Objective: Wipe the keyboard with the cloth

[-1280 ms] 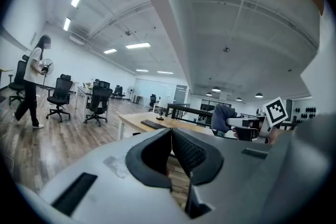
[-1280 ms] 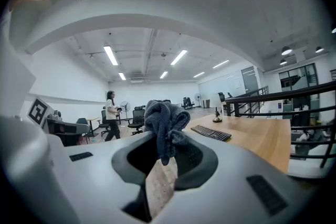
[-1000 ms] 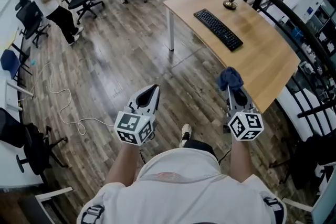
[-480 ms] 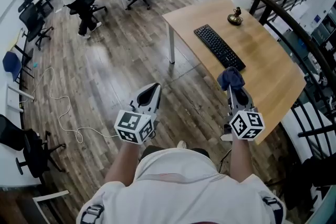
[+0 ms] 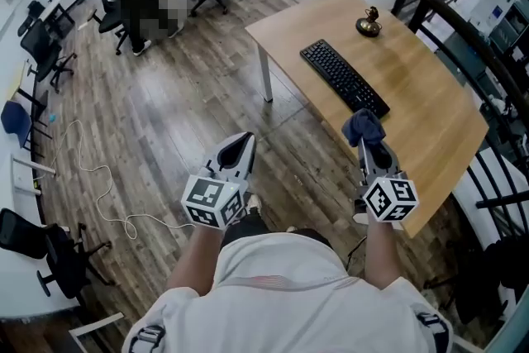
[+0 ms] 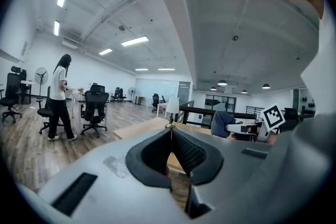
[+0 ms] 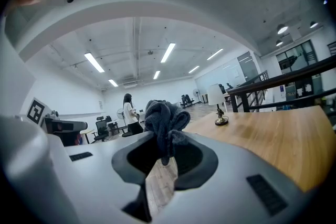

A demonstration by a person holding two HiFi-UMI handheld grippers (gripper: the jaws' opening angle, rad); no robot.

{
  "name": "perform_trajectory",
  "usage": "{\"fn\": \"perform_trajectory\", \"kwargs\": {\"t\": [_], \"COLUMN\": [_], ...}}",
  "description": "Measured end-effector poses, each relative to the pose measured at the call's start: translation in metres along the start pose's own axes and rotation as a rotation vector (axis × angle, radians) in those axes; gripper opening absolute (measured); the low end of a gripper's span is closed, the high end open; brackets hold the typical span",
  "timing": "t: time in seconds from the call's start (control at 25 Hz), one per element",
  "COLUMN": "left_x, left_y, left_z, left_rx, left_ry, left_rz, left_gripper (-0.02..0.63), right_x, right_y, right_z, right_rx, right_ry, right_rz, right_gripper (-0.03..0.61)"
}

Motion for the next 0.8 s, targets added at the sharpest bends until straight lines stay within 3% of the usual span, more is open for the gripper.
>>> {"fn": "perform_trajectory", "kwargs": {"t": [0.28, 0.8], "left_x": [-0.047, -0.179], "left_y": [-0.001, -0.021], "left_z": [0.075, 0.202], "left_rx": [-0.021, -0.054], "left_ry": [0.119, 0.379], "left_rz": [-0.02, 0.005], "left_gripper": [0.015, 0.015], "right_x": [0.014, -0.016], "right_y": [-0.002, -0.018], "right_z": [0.05, 0.175], "right_rx": [-0.022, 0.018], "right_ry": [0.115, 0.326], "right_rz": [0.007, 0.014], "right_gripper": [0.118, 0.118]}}
Point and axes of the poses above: the fingertips, and each gripper's own axes: z forward along the fingers, x to its right, y out of its underside, the point moved 6 cm from there along -z, backward along the fingers, and after that the axes turned 4 degrees about z, right-handed, at the moved point
